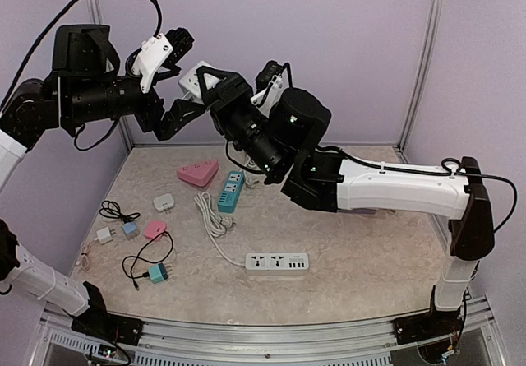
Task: Insert the plug
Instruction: Adjust the plug.
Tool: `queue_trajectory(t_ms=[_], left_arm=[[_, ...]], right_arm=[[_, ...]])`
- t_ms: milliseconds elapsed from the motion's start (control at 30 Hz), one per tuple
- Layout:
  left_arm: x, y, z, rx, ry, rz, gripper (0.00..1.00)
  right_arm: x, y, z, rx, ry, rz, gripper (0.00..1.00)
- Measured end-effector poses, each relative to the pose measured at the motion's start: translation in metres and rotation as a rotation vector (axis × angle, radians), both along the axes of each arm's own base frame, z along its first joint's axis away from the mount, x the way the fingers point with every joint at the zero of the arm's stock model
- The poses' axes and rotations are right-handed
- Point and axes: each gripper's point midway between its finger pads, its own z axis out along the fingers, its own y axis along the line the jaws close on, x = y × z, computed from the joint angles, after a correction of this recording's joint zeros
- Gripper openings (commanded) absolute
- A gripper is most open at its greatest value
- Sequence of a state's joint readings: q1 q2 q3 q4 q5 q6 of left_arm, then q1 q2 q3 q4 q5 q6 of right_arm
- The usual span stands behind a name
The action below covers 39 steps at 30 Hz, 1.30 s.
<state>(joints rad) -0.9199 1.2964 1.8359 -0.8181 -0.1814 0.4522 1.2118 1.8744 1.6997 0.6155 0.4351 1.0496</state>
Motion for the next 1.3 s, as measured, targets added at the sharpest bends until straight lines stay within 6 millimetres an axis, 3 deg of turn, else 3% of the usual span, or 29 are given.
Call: queue_trajectory(t_ms=[167, 367, 667, 833, 867, 933, 1033, 1067, 1200, 1300], left_arm=[[0.012, -0.001, -0.014, 0.055, -0.020, 0.038, 0.99], [0.021, -0.002, -0.013, 0.084, -0.051, 0.070, 0.95], [0.016, -0.007, -0.008, 0.037, -0.028, 0.051, 0.41], [0.015, -0.008, -0.006, 0.005, -0.010, 0.054, 0.01], [0.015, -0.008, -0.007, 0.006, -0.008, 0.055, 0.00], [0.015, -0.007, -0.008, 0.008, -0.005, 0.056, 0.00], [0.014, -0.006, -0.008, 0.009, -0.002, 0.051, 0.00], [0.013, -0.007, -0.009, 0.016, -0.001, 0.040, 0.00], [-0.002, -0.001, -0.021, 0.056, 0.049, -0.031, 0.00], [-0.023, 0.005, -0.027, 0.081, 0.089, -0.113, 0.00]], right_arm=[[-0.007, 0.006, 0.007, 0.070, 0.002, 0.070, 0.00], [-0.007, 0.018, -0.003, 0.118, 0.050, 0.128, 0.00], [-0.009, 0.015, 0.004, 0.178, 0.061, 0.153, 0.00], [-0.008, 0.014, 0.005, 0.202, 0.071, 0.158, 0.00], [-0.008, 0.015, 0.005, 0.204, 0.072, 0.159, 0.00], [-0.008, 0.015, 0.005, 0.204, 0.074, 0.160, 0.27], [-0.008, 0.015, 0.004, 0.192, 0.059, 0.155, 0.86], [-0.010, 0.015, 0.004, 0.182, 0.041, 0.150, 0.97], [-0.023, 0.008, -0.015, 0.013, -0.090, 0.123, 1.00], [-0.046, -0.006, -0.022, -0.195, -0.285, 0.118, 1.00]])
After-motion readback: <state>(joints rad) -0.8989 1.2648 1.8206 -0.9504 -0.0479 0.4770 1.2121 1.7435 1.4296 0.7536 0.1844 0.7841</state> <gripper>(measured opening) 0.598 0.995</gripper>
